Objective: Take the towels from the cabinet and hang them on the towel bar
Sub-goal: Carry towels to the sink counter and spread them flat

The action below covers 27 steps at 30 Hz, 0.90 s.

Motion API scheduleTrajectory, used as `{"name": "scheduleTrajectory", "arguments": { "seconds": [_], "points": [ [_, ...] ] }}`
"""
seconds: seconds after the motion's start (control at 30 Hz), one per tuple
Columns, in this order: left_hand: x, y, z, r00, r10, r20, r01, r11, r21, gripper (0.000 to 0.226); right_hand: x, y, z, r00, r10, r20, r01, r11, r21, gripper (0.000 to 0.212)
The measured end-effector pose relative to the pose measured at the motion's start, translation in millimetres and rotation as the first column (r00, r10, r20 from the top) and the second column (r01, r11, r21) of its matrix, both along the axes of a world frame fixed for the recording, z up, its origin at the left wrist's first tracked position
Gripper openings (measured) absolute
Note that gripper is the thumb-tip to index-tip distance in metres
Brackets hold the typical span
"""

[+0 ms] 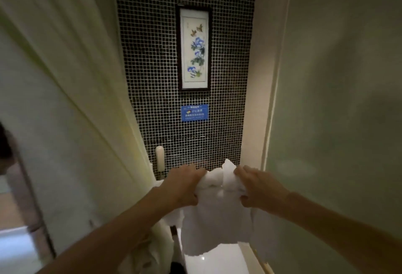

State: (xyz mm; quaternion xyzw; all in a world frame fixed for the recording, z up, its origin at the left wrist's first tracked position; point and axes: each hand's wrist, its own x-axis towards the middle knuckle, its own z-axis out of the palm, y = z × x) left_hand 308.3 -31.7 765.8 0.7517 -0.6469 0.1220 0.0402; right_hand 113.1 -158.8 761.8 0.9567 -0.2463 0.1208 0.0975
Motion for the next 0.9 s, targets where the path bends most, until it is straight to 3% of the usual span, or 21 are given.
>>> {"name": "scheduleTrajectory", "arguments": {
  "seconds": [0.33, 0.57, 0.9],
  "points": [
    [28.0, 86.0, -2.8, 0.970, 0.244, -0.019, -0.242, 0.968, 0.070, 0.060, 68.7, 42.3, -4.6, 0.955, 0.289, -0.074, -0.289, 0.957, 0.003, 0.054],
    [14.0, 132.4, -10.5, 0.939, 0.276, -0.205, -0.284, 0.959, -0.009, 0.062, 71.5, 71.6, 5.4, 0.920, 0.371, -0.128, -0.378, 0.925, -0.030, 0.058],
    [-20.5, 173.1, -33.6, 0.878, 0.403, -0.258, -0.406, 0.913, 0.044, 0.067, 62.5, 84.8, -13.7, 0.815, 0.553, -0.175, -0.550, 0.832, 0.070, 0.065]
  ]
}}
